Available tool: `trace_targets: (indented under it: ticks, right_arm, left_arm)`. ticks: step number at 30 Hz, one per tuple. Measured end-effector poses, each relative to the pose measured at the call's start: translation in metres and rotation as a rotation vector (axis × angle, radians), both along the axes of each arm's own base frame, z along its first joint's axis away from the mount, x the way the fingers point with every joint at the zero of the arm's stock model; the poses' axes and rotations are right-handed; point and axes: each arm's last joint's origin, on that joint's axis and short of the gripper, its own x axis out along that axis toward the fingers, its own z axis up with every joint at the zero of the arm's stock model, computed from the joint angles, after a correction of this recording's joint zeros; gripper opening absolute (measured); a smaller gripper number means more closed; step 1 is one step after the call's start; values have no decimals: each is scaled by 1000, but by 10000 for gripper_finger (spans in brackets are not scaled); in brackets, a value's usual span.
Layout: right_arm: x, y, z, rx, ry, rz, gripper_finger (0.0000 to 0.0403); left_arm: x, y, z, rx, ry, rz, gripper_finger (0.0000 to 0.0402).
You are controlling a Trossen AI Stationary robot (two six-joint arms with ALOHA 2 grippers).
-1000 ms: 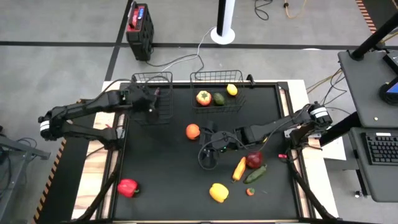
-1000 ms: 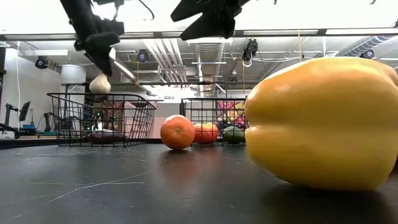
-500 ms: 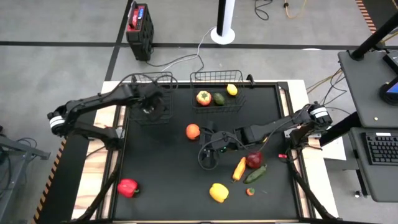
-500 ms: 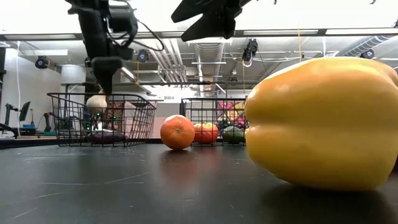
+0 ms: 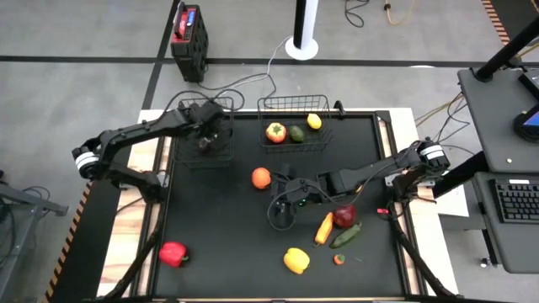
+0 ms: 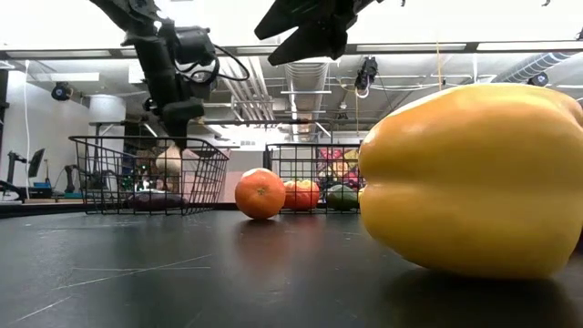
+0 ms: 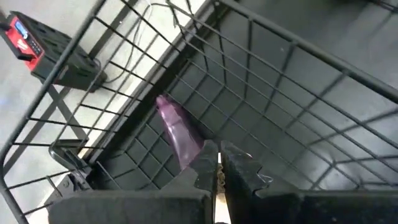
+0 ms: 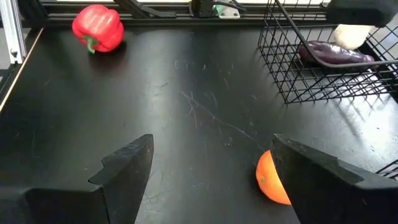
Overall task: Sort produce into baskets
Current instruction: Put the white garlic into the left black wire basket
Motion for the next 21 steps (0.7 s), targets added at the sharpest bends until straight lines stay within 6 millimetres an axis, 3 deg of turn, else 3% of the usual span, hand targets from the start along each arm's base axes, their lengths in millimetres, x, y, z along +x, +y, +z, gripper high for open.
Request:
trace_targets:
  ticks: [21]
  right_arm:
    - [-1,0,-3,11,25,-7,315]
  left_arm:
    - [-6,8,-34,180,-212,32,0]
